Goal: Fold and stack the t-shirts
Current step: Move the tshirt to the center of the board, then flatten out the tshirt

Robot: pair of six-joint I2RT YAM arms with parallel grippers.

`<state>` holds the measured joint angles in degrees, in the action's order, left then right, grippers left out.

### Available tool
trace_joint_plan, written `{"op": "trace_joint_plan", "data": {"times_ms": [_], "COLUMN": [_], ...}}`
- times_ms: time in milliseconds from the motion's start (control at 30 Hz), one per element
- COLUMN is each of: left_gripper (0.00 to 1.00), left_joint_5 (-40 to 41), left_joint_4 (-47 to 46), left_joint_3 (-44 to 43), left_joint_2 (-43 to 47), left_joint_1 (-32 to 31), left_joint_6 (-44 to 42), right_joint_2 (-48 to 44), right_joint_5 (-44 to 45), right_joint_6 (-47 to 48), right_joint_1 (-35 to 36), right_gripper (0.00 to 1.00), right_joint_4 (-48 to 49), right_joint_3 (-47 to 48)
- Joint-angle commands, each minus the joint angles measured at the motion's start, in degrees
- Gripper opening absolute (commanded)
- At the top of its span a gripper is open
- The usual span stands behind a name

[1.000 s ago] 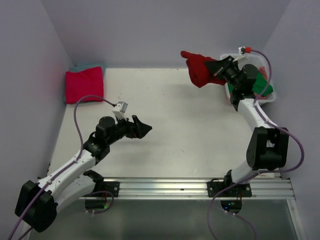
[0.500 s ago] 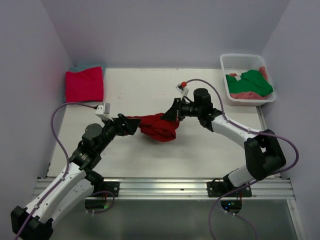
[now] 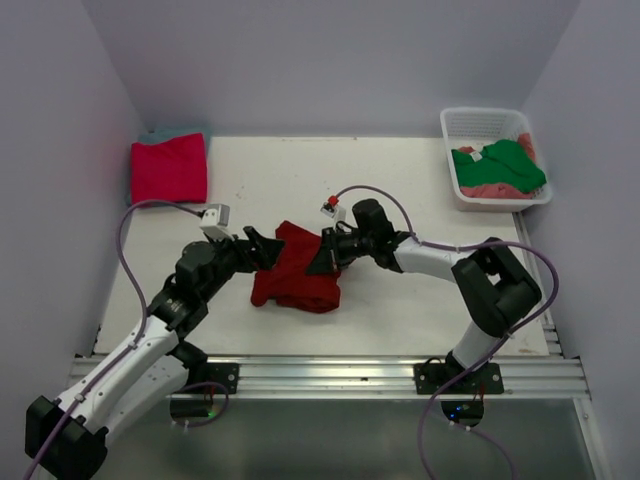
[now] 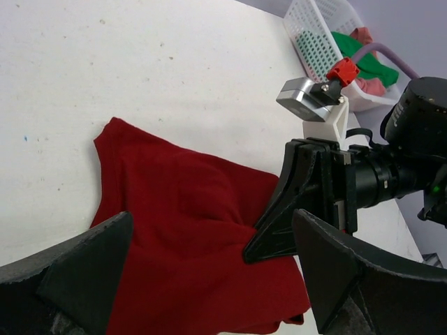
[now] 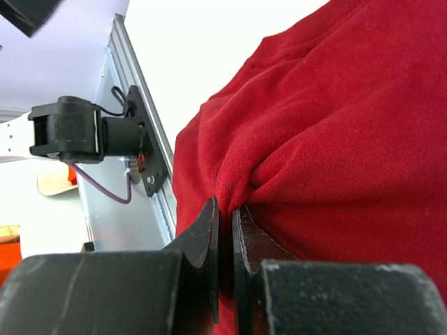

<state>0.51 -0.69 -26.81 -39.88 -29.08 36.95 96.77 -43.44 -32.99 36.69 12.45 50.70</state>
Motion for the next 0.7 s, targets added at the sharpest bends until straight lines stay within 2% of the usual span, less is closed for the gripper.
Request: {"op": "trace_joint_plan", "data": {"times_ms": [0,33,67,167,400,533,667], "left_gripper": [1.0,1.0,1.0,1.0,1.0,1.0,1.0], "left_joint_5": [0.6,2.2,6.0,11.1,6.7,6.8,6.0], "left_joint_4": [-0.6,0.5,6.7,15.2,12.5,16.0,17.5], "left_joint_3": [-2.0,-3.1,-3.9,-7.5,-4.4,-5.6,-5.3], "left_joint_2": [-2.1,-3.1,-6.2,-14.4,-20.8,-25.2,-25.7], "left_joint_1": [-0.3,-0.3,-0.3,-0.3,-0.3,-0.3,-0.3], "left_joint_6": [0.3,0.6,1.5,3.7,7.3,8.6,9.0], "right_joint_2": [0.3,0.2,-0.1,-1.2,-5.4,-5.9,-6.2], "right_joint_5": [-2.3,-2.1,-2.0,-0.8,2.2,3.9,5.1], "right_joint_6": [1.1,1.3,1.8,4.0,9.2,10.8,12.3], "right_joint_1": [-0.3,-0.3,-0.2,-0.3,-0.3,-0.4,-0.4], "right_gripper": [0.0,0.0,0.0,0.0,0.0,0.0,0.0], "right_joint_4": [3.5,2.9,2.6,-0.2,-6.7,-9.2,-11.0], "right_joint_3": [3.3,3.4,4.0,4.9,5.7,6.1,6.5]}}
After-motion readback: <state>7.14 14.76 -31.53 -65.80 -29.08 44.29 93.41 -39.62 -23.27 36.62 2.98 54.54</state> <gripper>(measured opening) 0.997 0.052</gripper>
